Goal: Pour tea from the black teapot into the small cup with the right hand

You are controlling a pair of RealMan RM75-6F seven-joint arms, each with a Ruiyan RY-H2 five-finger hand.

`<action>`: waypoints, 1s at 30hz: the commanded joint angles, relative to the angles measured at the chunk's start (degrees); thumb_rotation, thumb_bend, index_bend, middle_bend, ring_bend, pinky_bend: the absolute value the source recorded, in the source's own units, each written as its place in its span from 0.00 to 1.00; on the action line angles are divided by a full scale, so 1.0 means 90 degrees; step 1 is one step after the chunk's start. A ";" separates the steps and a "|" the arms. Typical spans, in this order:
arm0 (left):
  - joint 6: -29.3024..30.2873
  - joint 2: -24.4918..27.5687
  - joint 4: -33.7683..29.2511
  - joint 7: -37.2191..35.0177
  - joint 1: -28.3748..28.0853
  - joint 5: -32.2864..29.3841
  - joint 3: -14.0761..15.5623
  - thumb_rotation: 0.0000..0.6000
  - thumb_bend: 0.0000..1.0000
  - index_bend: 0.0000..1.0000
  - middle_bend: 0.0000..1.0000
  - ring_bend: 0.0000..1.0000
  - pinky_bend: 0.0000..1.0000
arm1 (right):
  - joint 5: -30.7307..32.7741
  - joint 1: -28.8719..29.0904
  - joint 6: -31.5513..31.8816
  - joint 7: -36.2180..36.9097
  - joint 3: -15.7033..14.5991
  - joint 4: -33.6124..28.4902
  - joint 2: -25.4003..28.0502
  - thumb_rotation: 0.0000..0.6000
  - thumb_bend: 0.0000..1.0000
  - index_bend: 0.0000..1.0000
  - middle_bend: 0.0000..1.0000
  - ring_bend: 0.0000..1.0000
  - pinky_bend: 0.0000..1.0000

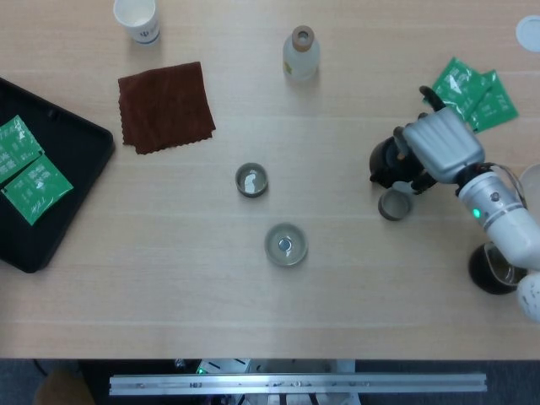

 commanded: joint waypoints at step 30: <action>-0.0009 0.0099 -0.0090 -0.0188 0.0061 0.0014 0.0076 1.00 0.29 0.25 0.25 0.17 0.08 | -0.1376 -0.0803 0.1053 -0.1558 -0.0570 -0.0056 -0.0026 0.68 0.00 0.33 0.40 0.29 0.05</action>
